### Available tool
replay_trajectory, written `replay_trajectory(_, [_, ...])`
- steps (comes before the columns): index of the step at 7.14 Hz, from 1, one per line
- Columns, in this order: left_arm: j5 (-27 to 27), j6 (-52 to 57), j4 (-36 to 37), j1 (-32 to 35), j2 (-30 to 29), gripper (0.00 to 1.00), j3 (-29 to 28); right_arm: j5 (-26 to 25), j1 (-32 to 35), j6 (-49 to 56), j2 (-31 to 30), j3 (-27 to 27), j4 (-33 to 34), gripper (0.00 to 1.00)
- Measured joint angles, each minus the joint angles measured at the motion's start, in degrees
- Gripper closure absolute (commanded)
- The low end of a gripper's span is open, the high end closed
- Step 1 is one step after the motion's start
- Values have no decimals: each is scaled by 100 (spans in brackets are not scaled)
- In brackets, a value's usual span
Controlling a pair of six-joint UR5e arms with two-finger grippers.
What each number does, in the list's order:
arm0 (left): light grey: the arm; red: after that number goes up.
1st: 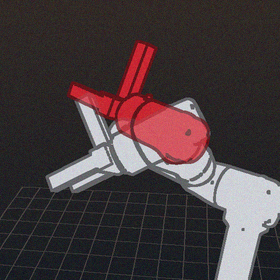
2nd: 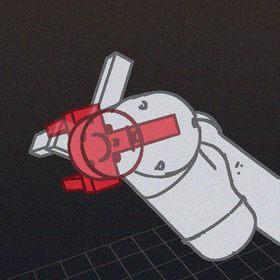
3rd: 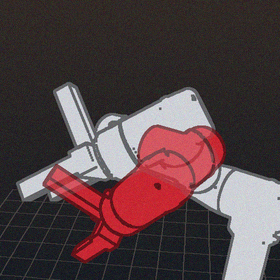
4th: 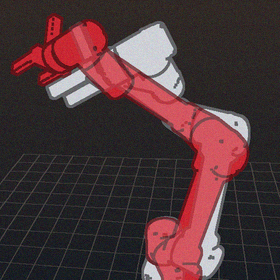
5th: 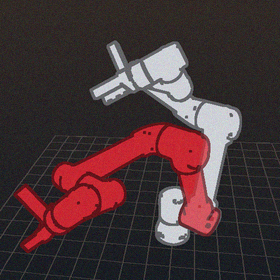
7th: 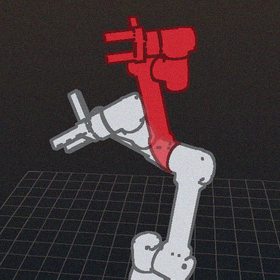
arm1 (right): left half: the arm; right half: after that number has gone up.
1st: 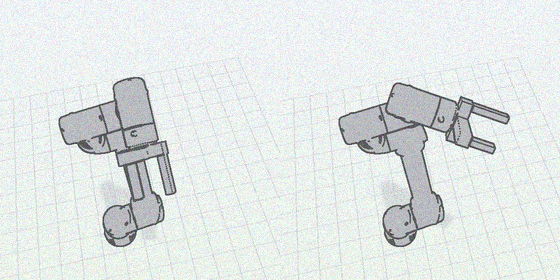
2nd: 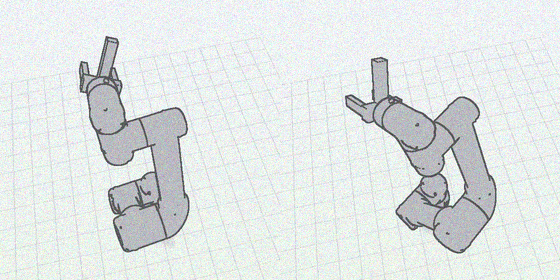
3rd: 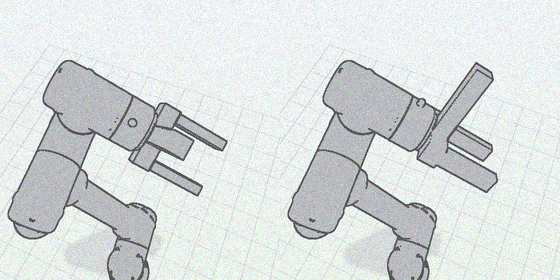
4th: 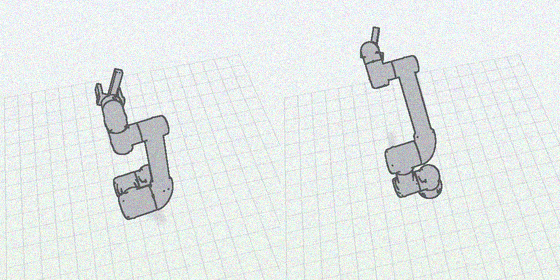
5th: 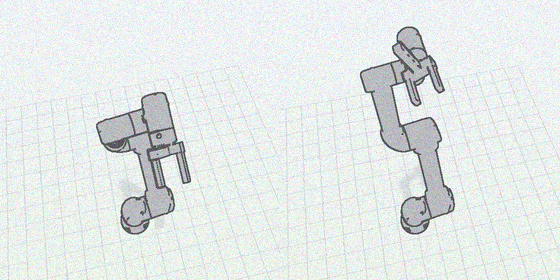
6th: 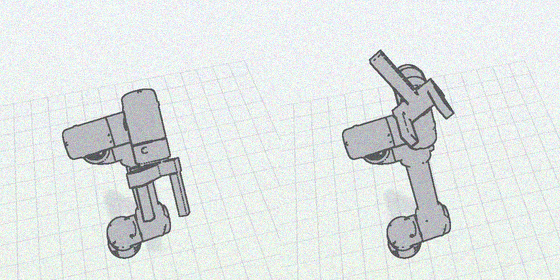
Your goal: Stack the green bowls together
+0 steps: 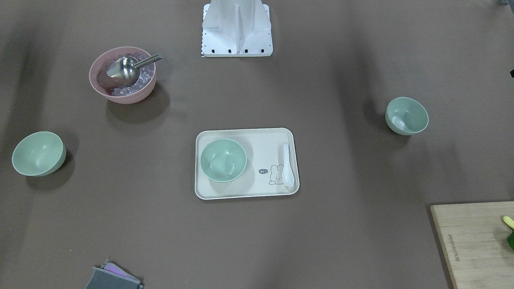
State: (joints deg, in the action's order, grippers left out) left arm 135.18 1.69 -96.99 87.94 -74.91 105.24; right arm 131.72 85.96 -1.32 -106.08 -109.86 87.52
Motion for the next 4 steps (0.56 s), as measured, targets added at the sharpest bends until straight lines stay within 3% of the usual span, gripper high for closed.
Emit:
replay_trajectory(2, [-3,6,-51,27,-187,2,24,26,0,-25,-19,54,-940,0])
replay_trajectory(4, [-37,-15,-946,62,-406,2,-2,337,-4,-78,-12,85,-1987,0])
